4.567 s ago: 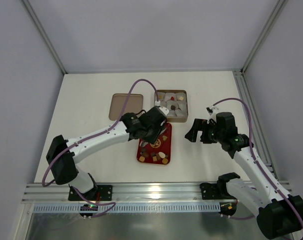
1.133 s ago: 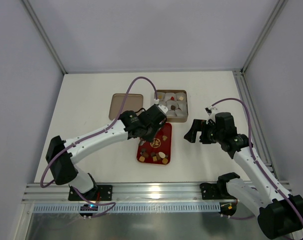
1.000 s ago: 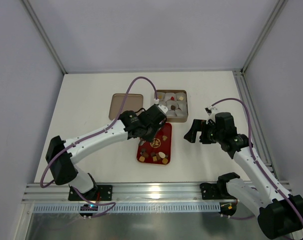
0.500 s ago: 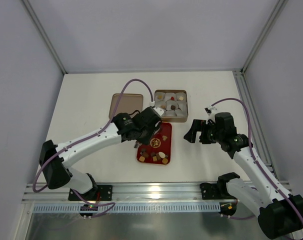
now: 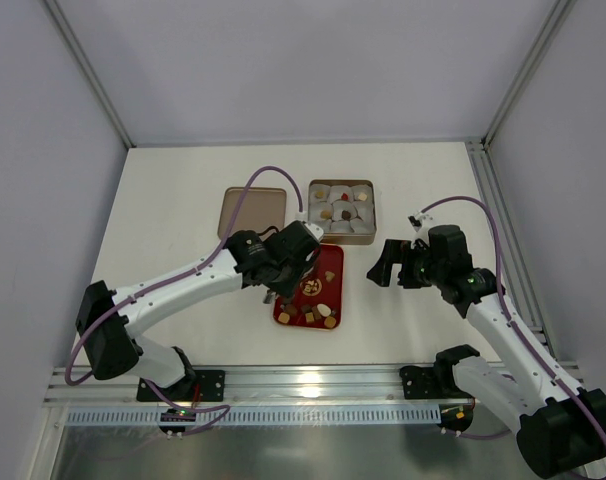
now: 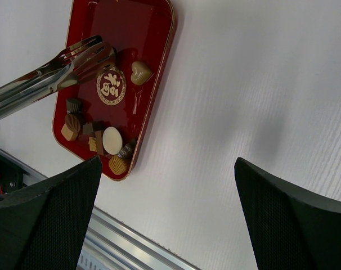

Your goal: Pack the chocolate

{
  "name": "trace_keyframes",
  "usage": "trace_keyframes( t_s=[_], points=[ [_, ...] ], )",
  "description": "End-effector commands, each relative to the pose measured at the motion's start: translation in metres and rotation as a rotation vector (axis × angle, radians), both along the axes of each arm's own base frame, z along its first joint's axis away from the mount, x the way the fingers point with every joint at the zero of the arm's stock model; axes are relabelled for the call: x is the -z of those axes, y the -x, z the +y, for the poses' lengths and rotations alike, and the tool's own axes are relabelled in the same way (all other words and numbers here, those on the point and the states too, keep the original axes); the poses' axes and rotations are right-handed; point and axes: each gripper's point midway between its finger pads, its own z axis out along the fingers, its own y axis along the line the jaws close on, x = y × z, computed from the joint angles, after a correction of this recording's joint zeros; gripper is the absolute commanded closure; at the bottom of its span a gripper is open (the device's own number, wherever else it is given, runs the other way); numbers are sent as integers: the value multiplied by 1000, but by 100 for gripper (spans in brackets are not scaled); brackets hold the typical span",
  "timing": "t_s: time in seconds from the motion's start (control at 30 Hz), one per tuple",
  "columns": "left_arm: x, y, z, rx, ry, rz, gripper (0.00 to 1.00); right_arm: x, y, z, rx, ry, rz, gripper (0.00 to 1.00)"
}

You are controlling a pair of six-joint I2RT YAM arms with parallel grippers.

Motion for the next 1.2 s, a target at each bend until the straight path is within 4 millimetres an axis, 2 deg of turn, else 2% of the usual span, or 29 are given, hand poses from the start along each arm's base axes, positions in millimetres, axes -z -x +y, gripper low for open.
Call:
trace_keyframes(
  t_s=[0.0, 0.63, 0.83, 0.97, 1.17],
  points=[
    [-14, 0, -3, -2, 49, -26, 70, -4, -5, 1, 0, 7, -26, 0],
    [-19, -3, -2, -4, 43, -43, 65, -4, -5, 1, -1, 7, -26, 0],
    [-22, -10, -3, -16, 40, -73, 57, -5, -5, 1, -3, 8, -28, 0],
    [-30, -20, -11, -24, 61, -107, 53, -4, -5, 1, -2, 9, -25, 0],
    [-19, -32, -26, -10, 29, -110, 52, -5, -4, 2, -5, 6, -29, 0]
  ],
)
